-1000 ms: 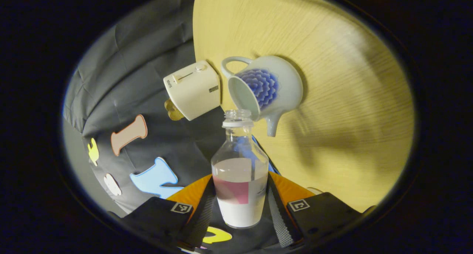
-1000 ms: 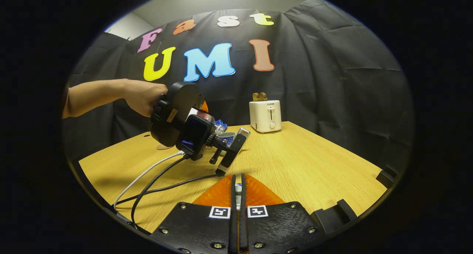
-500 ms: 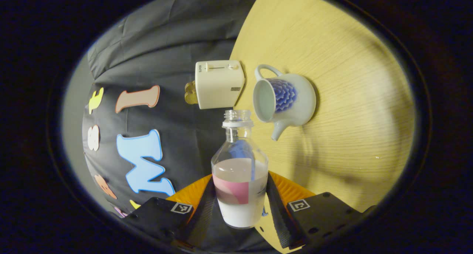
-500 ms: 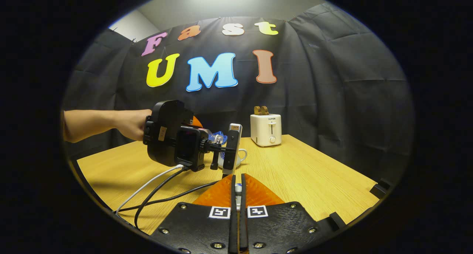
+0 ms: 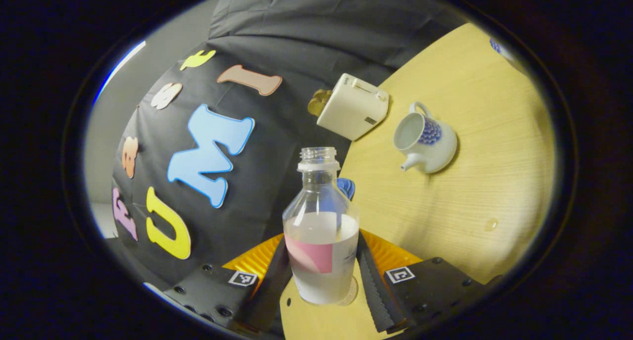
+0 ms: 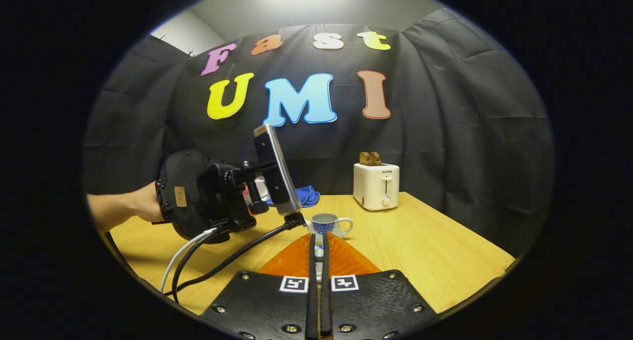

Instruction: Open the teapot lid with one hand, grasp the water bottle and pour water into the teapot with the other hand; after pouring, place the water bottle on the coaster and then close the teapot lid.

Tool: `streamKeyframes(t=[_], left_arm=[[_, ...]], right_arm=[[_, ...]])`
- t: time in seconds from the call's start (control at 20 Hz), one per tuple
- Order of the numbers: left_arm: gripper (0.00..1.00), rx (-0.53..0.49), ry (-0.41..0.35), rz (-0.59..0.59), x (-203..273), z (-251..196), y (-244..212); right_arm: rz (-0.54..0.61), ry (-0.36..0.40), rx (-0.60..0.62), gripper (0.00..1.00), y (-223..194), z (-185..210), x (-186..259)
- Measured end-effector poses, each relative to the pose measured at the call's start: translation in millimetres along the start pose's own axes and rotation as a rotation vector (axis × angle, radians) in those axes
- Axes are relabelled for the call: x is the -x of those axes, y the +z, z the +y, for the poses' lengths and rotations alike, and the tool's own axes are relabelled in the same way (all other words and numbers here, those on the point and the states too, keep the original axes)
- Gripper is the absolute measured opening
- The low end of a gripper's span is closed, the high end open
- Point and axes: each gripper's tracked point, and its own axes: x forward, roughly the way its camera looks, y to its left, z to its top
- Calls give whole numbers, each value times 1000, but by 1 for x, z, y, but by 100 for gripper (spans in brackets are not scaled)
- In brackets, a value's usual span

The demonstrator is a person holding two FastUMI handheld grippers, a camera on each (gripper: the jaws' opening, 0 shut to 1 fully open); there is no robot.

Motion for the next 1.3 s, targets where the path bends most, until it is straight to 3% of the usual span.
streamKeyframes(t=[0.4, 0.6, 0.75, 1.0, 1.3], left_arm=[[86, 426, 85, -42, 25, 28, -34], [87, 593, 126, -31, 28, 47, -70], [86, 815, 144, -52, 27, 70, -96], [86, 941, 175, -29, 3, 88, -133], [85, 1024, 151, -22, -37, 82, -146]], right_arm=[[4, 46, 13, 2, 2, 23, -21], [-1, 61, 12, 2, 1, 29, -25], [4, 68, 8, 2, 0, 32, -30], [12, 56, -2, 2, -5, 24, -34], [20, 33, -19, 2, -7, 13, -36]])
